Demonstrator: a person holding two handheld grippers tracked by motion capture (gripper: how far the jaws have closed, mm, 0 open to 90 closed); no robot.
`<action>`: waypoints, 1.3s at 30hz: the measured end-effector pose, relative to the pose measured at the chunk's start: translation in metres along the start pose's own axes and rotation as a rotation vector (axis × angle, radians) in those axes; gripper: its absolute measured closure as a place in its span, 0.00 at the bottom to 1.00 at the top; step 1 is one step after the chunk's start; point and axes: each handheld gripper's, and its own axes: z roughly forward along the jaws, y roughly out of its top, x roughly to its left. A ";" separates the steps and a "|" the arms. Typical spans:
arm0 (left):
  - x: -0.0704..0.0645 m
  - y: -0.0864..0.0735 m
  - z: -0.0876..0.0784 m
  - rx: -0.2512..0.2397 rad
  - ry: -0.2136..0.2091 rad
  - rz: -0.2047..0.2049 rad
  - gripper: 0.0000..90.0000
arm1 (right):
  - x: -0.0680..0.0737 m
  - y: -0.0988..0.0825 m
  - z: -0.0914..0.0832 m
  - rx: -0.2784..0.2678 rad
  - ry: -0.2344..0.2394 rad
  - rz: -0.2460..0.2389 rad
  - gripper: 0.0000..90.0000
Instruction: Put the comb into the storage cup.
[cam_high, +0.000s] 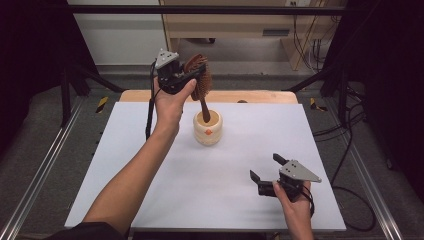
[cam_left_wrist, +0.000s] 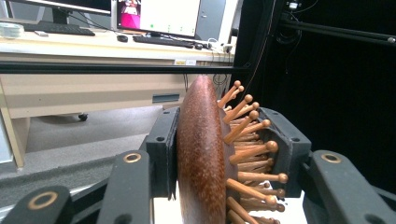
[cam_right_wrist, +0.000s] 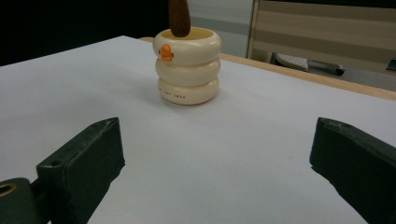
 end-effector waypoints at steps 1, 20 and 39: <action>0.000 0.000 0.001 0.000 0.000 -0.001 0.57 | 0.000 0.000 0.000 0.000 0.000 0.000 0.04; 0.002 -0.015 0.011 0.028 0.009 -0.004 0.57 | 0.000 0.000 0.000 -0.001 0.003 0.002 0.04; 0.005 -0.026 0.017 0.045 0.014 -0.010 0.57 | 0.000 0.000 0.000 -0.002 0.006 0.002 0.04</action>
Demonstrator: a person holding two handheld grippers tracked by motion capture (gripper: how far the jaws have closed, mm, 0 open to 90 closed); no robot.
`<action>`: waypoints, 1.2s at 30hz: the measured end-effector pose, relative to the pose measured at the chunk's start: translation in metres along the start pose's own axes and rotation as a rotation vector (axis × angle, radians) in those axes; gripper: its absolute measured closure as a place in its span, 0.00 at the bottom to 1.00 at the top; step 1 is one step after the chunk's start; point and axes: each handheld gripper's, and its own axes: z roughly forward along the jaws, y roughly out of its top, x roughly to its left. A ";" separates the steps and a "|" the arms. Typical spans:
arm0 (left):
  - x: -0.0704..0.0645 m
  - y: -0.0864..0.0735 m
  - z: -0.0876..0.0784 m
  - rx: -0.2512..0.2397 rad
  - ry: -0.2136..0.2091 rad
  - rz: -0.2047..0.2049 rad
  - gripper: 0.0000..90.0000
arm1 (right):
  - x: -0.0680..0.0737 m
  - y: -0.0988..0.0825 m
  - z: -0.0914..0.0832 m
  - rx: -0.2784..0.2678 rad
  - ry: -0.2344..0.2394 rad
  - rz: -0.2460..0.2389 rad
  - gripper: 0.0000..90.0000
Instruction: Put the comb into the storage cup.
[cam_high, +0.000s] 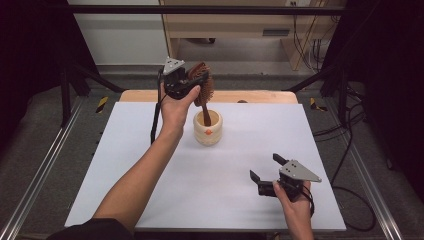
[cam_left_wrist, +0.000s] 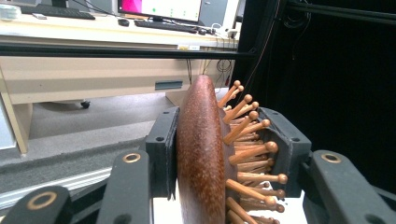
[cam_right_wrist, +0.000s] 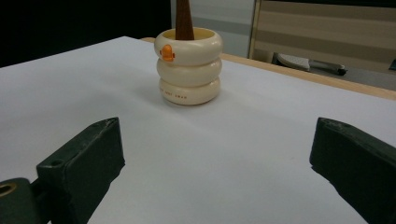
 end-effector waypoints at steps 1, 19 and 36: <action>0.000 0.000 0.000 0.000 0.000 0.000 0.57 | 0.000 0.000 0.000 0.000 0.000 0.000 0.04; 0.002 -0.010 0.005 0.015 0.003 -0.005 0.57 | -0.001 -0.001 0.001 0.006 -0.009 -0.011 0.04; 0.003 -0.020 0.007 0.030 0.002 -0.003 0.57 | 0.000 -0.001 0.002 0.010 -0.009 -0.015 0.04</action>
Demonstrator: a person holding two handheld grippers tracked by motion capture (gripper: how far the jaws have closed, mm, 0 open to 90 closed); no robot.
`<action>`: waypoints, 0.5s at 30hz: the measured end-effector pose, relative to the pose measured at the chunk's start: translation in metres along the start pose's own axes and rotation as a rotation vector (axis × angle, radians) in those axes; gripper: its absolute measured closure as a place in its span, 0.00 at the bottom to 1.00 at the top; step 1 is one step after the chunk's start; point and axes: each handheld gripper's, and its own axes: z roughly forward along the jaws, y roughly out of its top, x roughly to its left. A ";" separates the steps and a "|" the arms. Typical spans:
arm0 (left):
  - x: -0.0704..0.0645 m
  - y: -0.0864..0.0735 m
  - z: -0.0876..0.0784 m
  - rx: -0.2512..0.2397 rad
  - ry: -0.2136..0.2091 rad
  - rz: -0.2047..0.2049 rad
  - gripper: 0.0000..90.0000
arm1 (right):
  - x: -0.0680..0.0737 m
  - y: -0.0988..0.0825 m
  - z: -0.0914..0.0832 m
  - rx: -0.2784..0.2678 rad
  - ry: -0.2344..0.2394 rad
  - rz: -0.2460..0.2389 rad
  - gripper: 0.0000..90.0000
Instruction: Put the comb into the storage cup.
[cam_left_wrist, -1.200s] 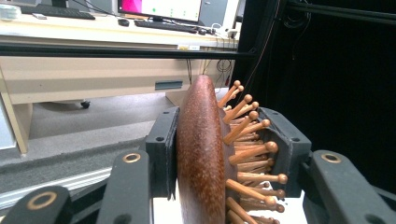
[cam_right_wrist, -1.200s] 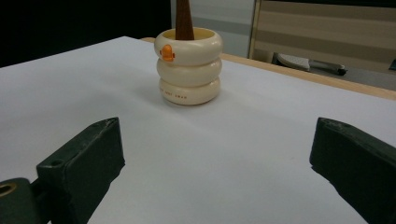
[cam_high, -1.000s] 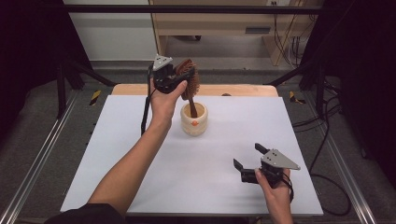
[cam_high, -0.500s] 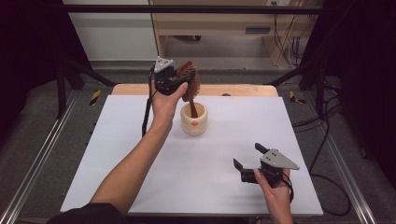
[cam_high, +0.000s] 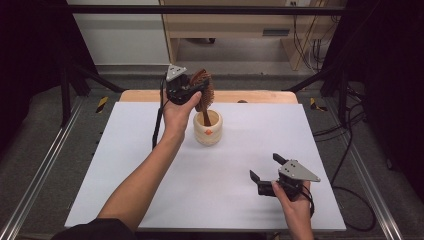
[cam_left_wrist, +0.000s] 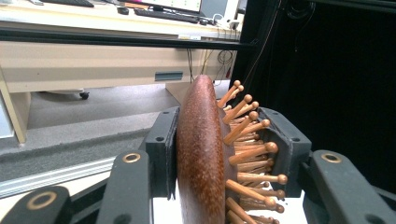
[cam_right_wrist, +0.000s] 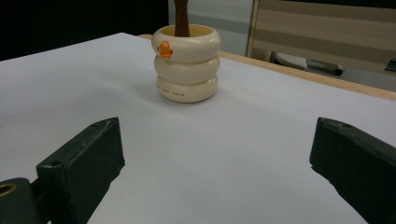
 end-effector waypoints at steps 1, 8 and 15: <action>0.000 -0.001 0.000 0.001 0.000 -0.001 0.57 | 0.000 0.000 0.000 0.000 -0.001 -0.001 0.04; 0.000 -0.004 0.001 0.007 0.000 -0.002 0.57 | 0.000 0.000 0.000 0.001 0.000 -0.002 0.04; 0.000 -0.005 0.001 0.010 -0.006 -0.002 0.57 | 0.000 0.000 0.000 0.001 0.001 -0.003 0.04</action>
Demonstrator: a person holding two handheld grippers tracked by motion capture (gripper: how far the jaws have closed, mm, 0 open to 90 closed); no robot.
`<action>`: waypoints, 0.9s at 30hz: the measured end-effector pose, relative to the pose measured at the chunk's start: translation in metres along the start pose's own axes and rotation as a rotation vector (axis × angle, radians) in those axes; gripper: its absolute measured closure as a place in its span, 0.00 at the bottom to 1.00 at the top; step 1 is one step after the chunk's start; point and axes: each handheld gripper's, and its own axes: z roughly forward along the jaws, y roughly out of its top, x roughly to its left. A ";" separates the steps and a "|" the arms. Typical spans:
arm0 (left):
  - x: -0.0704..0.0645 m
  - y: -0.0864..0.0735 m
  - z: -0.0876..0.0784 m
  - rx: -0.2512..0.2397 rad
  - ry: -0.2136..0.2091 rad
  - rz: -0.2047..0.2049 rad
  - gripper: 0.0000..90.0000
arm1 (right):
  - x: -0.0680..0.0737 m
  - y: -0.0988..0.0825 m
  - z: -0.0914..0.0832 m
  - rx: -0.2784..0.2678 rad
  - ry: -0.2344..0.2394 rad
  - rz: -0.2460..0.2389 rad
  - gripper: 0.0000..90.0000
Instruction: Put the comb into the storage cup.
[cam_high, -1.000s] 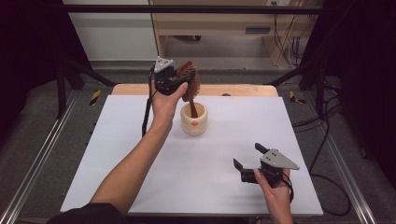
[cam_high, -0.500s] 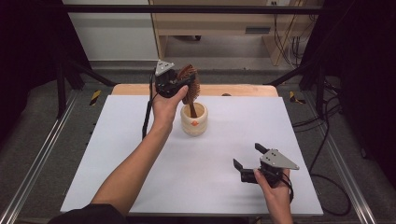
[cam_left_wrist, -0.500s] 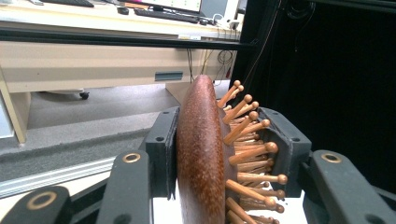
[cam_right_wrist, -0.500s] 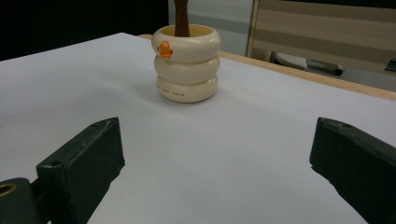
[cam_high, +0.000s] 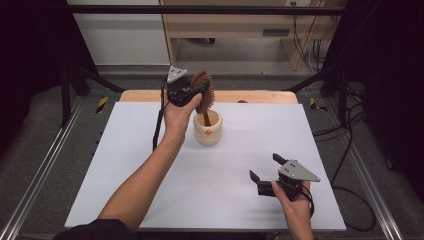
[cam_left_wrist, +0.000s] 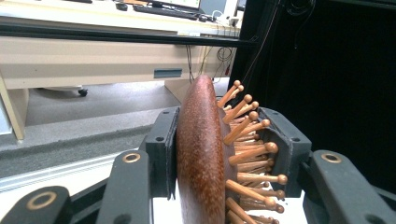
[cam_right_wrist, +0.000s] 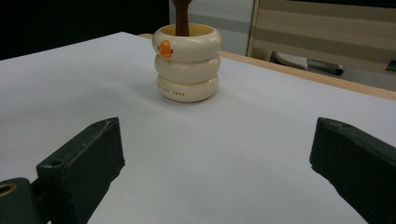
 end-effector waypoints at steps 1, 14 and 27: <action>0.000 0.000 0.000 0.000 0.001 0.002 0.57 | 0.000 0.000 0.000 0.001 0.002 -0.001 0.04; 0.001 -0.005 0.000 0.006 -0.002 -0.007 0.57 | 0.001 0.000 0.001 0.004 0.002 -0.002 0.04; 0.000 -0.011 0.002 0.017 -0.007 -0.005 0.57 | 0.001 0.000 0.001 0.005 0.002 -0.003 0.04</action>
